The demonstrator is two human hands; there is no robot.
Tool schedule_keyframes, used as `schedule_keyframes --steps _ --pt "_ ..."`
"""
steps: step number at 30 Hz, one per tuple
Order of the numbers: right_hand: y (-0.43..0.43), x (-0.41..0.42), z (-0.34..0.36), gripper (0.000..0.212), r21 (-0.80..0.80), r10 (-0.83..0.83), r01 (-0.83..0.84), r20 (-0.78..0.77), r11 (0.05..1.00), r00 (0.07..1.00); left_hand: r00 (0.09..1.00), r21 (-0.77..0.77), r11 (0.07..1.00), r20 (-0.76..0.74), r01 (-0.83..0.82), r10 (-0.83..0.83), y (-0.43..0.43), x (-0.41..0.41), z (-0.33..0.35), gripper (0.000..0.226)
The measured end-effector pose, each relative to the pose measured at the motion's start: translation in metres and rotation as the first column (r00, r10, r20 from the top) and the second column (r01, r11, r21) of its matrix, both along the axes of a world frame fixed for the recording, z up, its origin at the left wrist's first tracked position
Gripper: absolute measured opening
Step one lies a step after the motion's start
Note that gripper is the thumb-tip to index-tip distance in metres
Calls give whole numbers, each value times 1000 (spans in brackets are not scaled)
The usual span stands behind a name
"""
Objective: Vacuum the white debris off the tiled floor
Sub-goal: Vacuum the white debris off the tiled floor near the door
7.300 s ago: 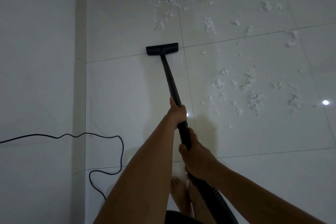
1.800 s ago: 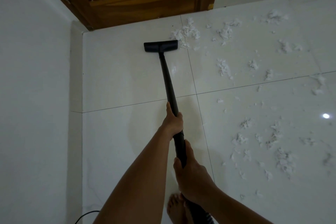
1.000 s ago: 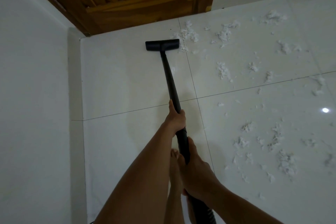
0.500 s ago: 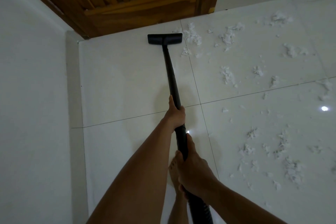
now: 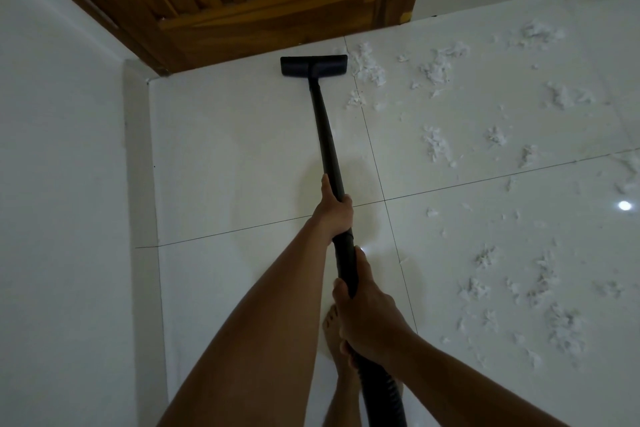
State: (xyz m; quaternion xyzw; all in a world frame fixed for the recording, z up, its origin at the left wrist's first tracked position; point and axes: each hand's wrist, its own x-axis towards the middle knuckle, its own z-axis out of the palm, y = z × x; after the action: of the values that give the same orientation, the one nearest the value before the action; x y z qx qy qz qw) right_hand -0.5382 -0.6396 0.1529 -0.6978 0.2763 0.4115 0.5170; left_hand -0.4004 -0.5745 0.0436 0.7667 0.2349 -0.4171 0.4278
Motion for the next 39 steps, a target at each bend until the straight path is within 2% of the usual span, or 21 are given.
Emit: schedule_keyframes --steps 17,39 --pt "-30 -38 33 63 -17 38 -37 16 999 999 998 -30 998 -37 -54 52 -28 -44 32 72" --pt "-25 1 9 67 20 -1 0 42 1000 999 1000 -35 999 -20 -19 18 -28 1 18 72"
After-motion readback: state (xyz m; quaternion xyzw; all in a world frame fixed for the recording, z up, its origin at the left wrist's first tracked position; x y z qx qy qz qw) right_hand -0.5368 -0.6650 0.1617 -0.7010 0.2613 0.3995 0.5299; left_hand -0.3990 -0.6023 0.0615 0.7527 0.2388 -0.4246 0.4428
